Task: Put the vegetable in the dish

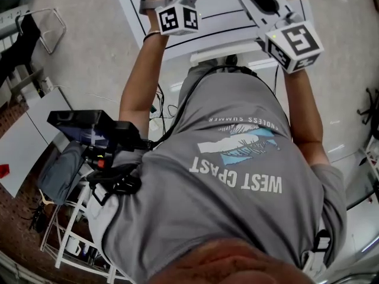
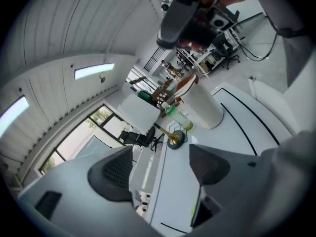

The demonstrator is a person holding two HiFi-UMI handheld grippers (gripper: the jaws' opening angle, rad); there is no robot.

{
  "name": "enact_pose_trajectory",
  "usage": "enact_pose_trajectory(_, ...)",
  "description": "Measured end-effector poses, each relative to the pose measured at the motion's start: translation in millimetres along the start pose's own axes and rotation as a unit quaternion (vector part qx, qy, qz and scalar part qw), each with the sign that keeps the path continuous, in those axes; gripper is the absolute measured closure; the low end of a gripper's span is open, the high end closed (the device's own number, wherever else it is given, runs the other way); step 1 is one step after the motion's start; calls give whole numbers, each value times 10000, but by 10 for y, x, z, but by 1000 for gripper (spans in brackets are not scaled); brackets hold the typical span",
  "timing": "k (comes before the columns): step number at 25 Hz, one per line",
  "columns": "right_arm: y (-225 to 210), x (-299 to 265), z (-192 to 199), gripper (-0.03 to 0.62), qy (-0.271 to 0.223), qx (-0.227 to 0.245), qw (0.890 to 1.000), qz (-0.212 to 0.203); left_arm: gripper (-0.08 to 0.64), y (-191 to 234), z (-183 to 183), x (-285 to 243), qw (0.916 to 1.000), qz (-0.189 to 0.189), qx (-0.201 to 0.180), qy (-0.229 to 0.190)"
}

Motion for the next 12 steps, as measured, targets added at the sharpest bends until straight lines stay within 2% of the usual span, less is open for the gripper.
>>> enact_pose_trajectory(3,5,164,-61,583,-141,215,9997,-31,309,199,-359,240,9982,-435,-272,-301)
enact_pose_trajectory(6,150,337,-201,583,-590,635,9962,-71,481,394,-687,582,9939,-834,-251,-681)
enact_pose_trajectory(9,332,553,-375,584,-1154,1162,9864,-150,541,549,-992,899,9892,-988,281,-1048)
enact_pose_trajectory(12,372,837,-513,584,-1641,1618,9729,-174,549,642,-1337,1066,9830,-962,828,-1328)
Point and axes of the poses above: the fingertips, and each gripper's own axes: x backward along the fingers, y to its left, z out of its underside, the point moved 4 cm from there along x, backward along the fingers, and after that the axes turned 10 degrees about -x, right-handed, at the moved point
